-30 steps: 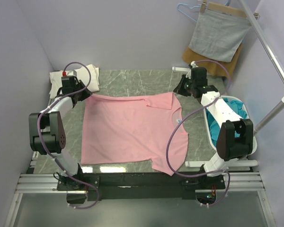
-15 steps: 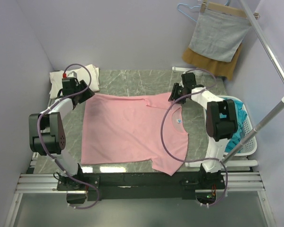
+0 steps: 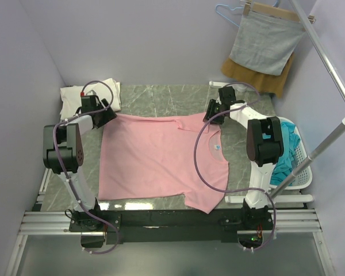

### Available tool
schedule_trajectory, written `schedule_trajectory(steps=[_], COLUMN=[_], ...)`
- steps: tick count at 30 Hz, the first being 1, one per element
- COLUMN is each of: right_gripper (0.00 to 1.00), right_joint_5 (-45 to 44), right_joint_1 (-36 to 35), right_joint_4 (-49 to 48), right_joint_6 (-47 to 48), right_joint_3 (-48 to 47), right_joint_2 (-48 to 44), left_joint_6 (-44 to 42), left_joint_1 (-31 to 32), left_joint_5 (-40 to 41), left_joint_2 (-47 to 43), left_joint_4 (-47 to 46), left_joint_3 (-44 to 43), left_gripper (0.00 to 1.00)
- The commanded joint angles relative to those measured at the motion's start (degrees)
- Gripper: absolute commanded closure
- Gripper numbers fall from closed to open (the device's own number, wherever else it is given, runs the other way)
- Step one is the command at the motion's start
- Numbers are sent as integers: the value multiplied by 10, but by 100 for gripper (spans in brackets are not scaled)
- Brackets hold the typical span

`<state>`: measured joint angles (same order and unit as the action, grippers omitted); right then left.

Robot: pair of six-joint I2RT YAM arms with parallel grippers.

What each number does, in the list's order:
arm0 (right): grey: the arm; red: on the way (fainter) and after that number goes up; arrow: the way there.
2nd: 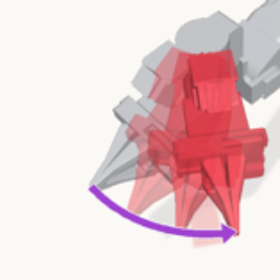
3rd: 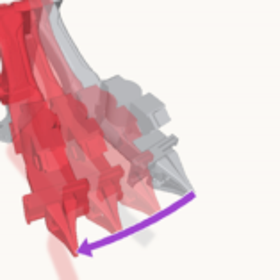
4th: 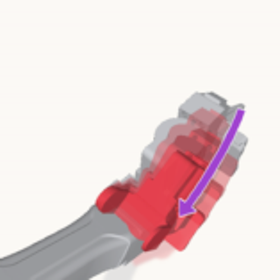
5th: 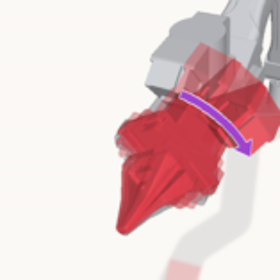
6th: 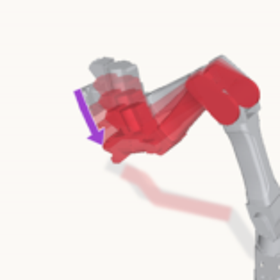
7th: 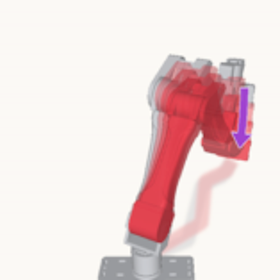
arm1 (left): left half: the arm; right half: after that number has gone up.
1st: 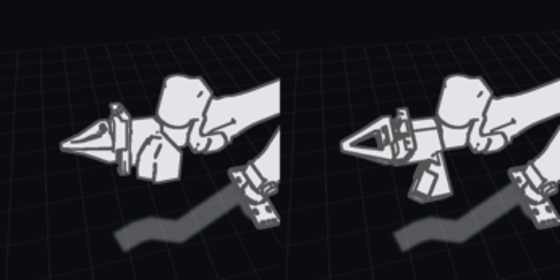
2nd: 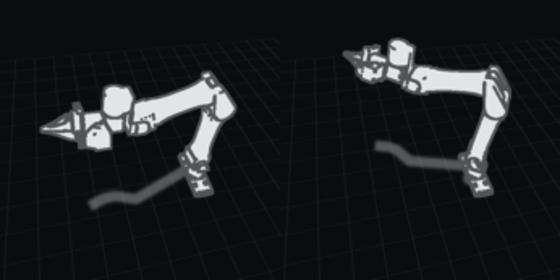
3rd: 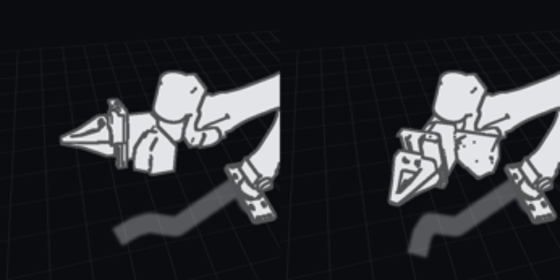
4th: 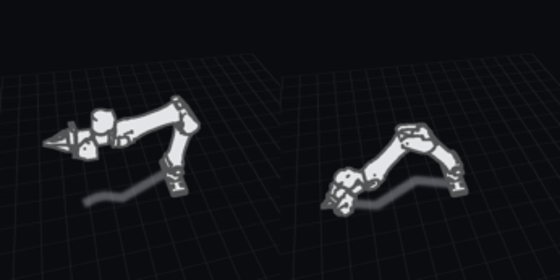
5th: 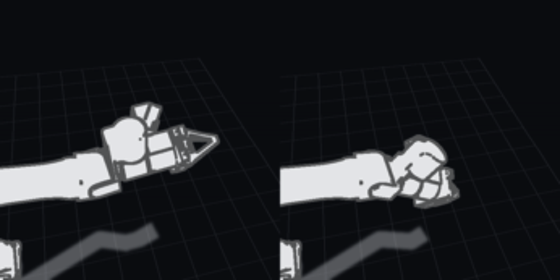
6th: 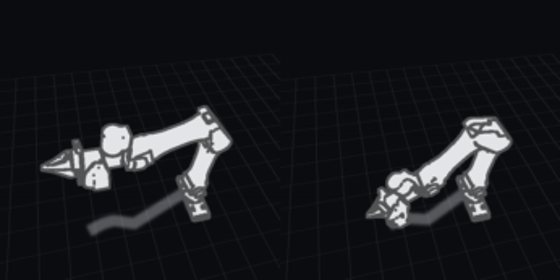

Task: Fold and stack the t-shirts
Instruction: Flatten out the tshirt, then grap the side of the flattened tshirt furthest away from the robot with both arms

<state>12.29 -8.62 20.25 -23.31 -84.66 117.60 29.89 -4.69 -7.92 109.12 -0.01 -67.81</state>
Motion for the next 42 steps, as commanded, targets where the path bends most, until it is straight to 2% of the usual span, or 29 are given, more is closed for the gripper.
schedule_trajectory(steps=[1,11,14,16,21,27,28,34,36,38,39,40,41,42], right_gripper=[49,48,48,48,48,48,48,48,48,55,63,91,98,100], right_joint_5=[0,6,11,10,10,8,6,-14,-11,4,14,19,25,26], right_joint_1=[2,3,3,3,3,3,3,4,4,4,4,4,4,4], right_joint_4=[7,1,3,6,9,10,9,15,16,13,10,6,1,-3], right_joint_6=[5,10,9,10,10,11,12,9,7,9,7,6,7,6], right_joint_3=[-38,-31,-36,-38,-40,-36,-35,-31,-30,-31,-32,-31,-29,-26], right_joint_2=[14,19,26,29,32,28,27,22,24,30,31,30,27,22], left_joint_6=[11,13,6,5,2,-2,-3,-6,-5,-4,-4,-4,-4,-5], left_joint_1=[-2,-18,-19,-20,-19,-20,-20,-20,-20,-20,-20,-20,-20,-20], left_joint_5=[12,36,27,13,-2,-20,-24,-39,-40,-39,-44,-45,-45,-49], left_joint_2=[24,47,73,92,105,109,110,115,109,98,93,89,80,74], left_joint_4=[-23,-35,-9,-2,-2,13,12,12,7,5,4,-11,-13,-15], left_joint_3=[-41,-68,-102,-117,-129,-132,-131,-134,-130,-123,-116,-115,-113,-109], left_gripper=[26,23,27,36,44,58,68,99,99,99,99,99,99,99])
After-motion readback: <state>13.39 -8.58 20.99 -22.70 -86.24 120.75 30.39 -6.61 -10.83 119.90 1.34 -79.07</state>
